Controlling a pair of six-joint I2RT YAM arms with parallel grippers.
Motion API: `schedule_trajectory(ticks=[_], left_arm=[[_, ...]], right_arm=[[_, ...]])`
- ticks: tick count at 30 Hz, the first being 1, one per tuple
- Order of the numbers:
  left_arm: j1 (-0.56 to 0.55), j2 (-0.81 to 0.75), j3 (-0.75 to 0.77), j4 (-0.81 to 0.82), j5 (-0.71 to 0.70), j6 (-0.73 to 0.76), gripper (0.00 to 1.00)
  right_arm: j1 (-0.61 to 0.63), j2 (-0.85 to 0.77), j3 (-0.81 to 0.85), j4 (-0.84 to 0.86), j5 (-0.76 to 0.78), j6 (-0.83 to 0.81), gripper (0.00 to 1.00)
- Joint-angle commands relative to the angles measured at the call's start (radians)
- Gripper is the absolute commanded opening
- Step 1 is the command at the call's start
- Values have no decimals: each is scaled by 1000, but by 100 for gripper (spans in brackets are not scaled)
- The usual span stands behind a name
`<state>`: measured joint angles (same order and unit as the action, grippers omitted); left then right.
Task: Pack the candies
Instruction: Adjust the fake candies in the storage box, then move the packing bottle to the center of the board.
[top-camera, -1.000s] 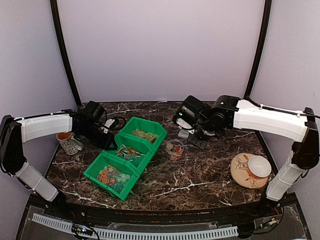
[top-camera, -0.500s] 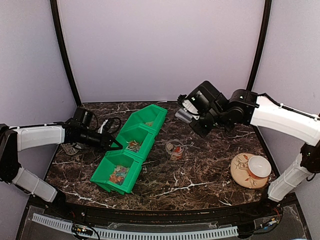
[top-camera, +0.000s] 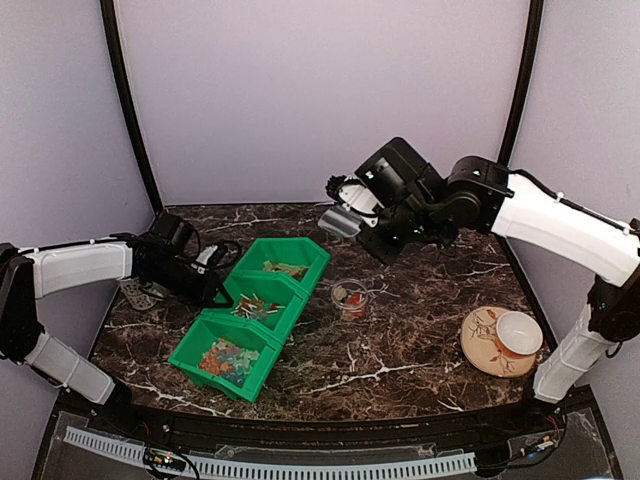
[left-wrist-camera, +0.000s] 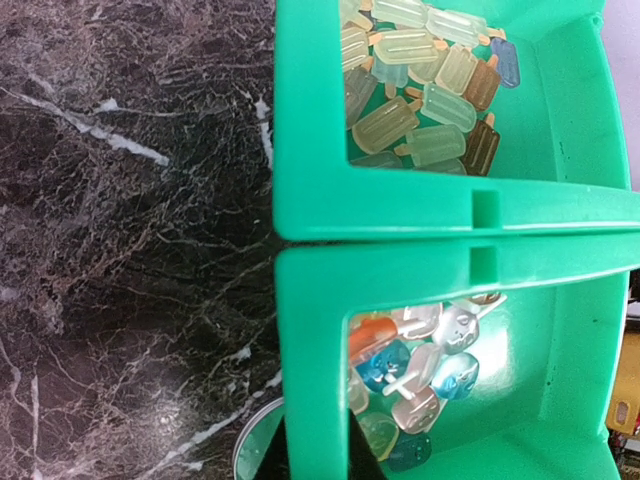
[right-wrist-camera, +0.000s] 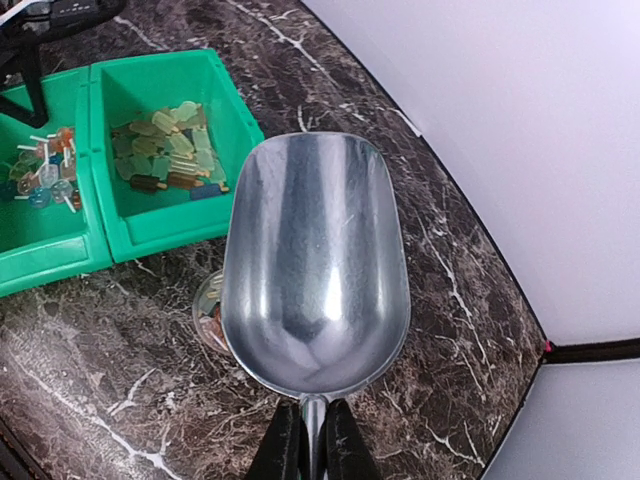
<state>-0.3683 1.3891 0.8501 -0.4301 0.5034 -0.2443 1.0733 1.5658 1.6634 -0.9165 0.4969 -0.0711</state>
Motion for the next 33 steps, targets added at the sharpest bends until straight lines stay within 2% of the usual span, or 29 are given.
schedule_trajectory(ticks=[1, 10, 23, 33], left_arm=[[-63, 8, 83, -55, -44, 66, 0], [-91, 44, 121, -160, -142, 92, 0], [-121, 62, 176, -315, -252, 101, 0], [-122, -61, 183, -209, -250, 45, 0]], right_arm=[[49, 132, 77, -99, -24, -70, 0], [112, 314, 208, -189, -8, -139, 0], [120, 469, 272, -178, 5, -201, 0], [120, 489, 287, -140, 40, -206, 0]])
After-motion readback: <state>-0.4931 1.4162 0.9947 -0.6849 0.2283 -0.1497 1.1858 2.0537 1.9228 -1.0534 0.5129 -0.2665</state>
